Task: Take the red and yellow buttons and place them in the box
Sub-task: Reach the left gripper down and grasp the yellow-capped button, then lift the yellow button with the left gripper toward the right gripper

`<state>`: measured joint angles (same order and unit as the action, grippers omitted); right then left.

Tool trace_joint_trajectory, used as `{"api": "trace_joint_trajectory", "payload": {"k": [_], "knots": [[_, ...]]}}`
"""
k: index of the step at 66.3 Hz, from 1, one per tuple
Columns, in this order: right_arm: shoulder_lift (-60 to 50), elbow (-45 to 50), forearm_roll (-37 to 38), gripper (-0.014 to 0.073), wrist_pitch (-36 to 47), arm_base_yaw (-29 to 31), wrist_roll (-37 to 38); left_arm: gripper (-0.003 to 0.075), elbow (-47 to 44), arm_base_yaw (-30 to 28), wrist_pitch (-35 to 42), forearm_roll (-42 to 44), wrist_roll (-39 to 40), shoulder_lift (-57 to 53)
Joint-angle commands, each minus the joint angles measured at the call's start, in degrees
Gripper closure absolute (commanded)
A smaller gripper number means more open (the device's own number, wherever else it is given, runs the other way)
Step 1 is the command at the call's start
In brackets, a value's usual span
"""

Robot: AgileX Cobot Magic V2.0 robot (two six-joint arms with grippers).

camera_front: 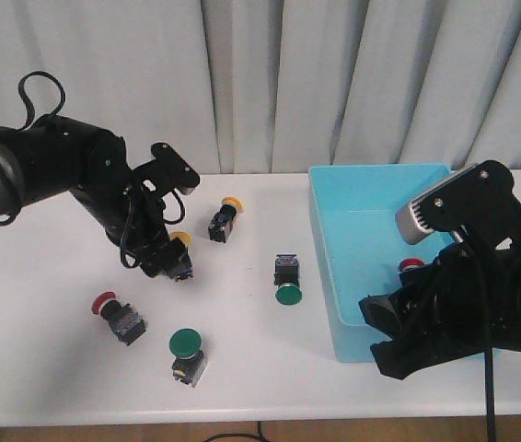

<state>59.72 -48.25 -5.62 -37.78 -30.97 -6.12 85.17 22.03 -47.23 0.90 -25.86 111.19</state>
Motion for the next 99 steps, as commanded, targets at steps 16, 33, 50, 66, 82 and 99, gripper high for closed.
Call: {"api": "trace_joint_trajectory", "payload": {"k": [16, 33, 50, 66, 82, 99], "knots": [[-0.99, -1.5, 0.17, 0.02, 3.81, -0.08, -0.68, 0.0133, 16.87, -5.37, -3.23, -16.22, -19.67, 9.84], [-0.99, -1.5, 0.17, 0.02, 3.81, -0.08, -0.68, 0.0133, 22.11, -5.56, -2.95, -16.48, -20.36, 16.2], [-0.99, -1.5, 0.17, 0.02, 3.81, -0.08, -0.68, 0.0248, 22.29, -5.56, -4.11, -16.43, -20.79, 17.58], [-0.99, -1.5, 0.17, 0.02, 3.88, -0.08, -0.68, 0.0454, 22.29, -5.56, -4.29, -16.48, -20.73, 17.53], [-0.99, -1.5, 0.28, 0.02, 3.93, -0.08, -0.68, 0.057, 22.29, -5.56, -5.26, -16.48, -18.55, 16.72], [-0.99, -1.5, 0.68, 0.02, 4.42, -0.08, -0.95, 0.0585, 22.04, -5.56, -6.11, -18.98, -8.88, 9.45]]}}
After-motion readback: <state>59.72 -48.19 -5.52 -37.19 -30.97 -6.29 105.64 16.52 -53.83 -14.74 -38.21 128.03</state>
